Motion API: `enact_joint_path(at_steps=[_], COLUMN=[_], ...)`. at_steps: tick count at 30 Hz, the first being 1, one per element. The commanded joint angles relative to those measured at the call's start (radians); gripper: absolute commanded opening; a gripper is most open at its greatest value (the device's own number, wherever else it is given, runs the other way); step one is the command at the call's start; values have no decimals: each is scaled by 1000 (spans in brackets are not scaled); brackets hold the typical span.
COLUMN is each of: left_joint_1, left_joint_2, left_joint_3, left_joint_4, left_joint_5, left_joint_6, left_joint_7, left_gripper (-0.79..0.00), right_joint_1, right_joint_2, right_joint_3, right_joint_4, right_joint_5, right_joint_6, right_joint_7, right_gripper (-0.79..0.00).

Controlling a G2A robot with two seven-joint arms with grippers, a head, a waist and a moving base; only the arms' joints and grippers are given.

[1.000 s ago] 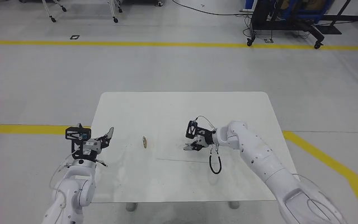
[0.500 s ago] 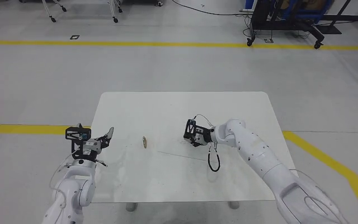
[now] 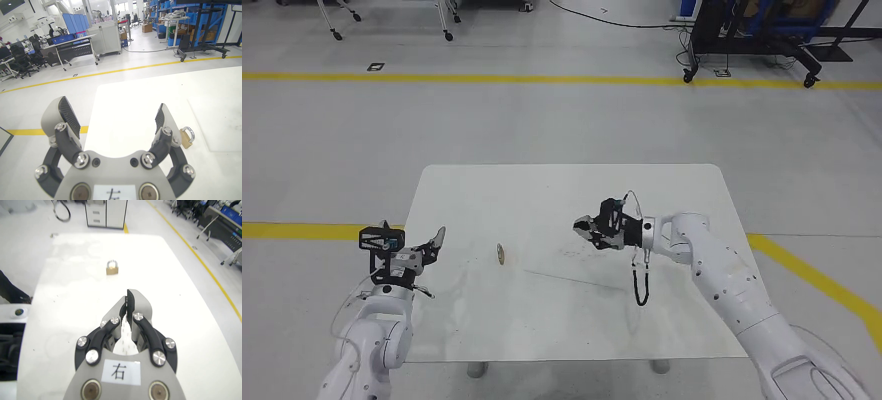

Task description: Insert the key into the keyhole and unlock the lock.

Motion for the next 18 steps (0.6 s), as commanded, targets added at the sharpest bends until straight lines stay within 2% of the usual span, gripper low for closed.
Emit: enact_joint_path(at_steps=[1,11,15,18], left_joint_1=[0,0,-22,-69], left_joint_2=[0,0,-13,-17], left_joint_3=[0,0,-1,24], left_joint_4=[0,0,-37,-36], left_joint_5=[0,0,-406,-821], left_joint_6=[0,0,-139,-305], left_joint_7=[0,0,-21,-205], left_gripper=[0,0,0,0], right_joint_1=[0,-7,-43,-42], right_joint_2=[0,-1,-10,-17], right_joint_3=[0,1,5,-62], right_joint_4=[2,0,73,113], right_joint_5=[-3,18,227,410], right_joint_6=[0,-1,-13,-13], right_joint_7=[4,-12,-142,-206], right_gripper=[-785,-785,-785,-785])
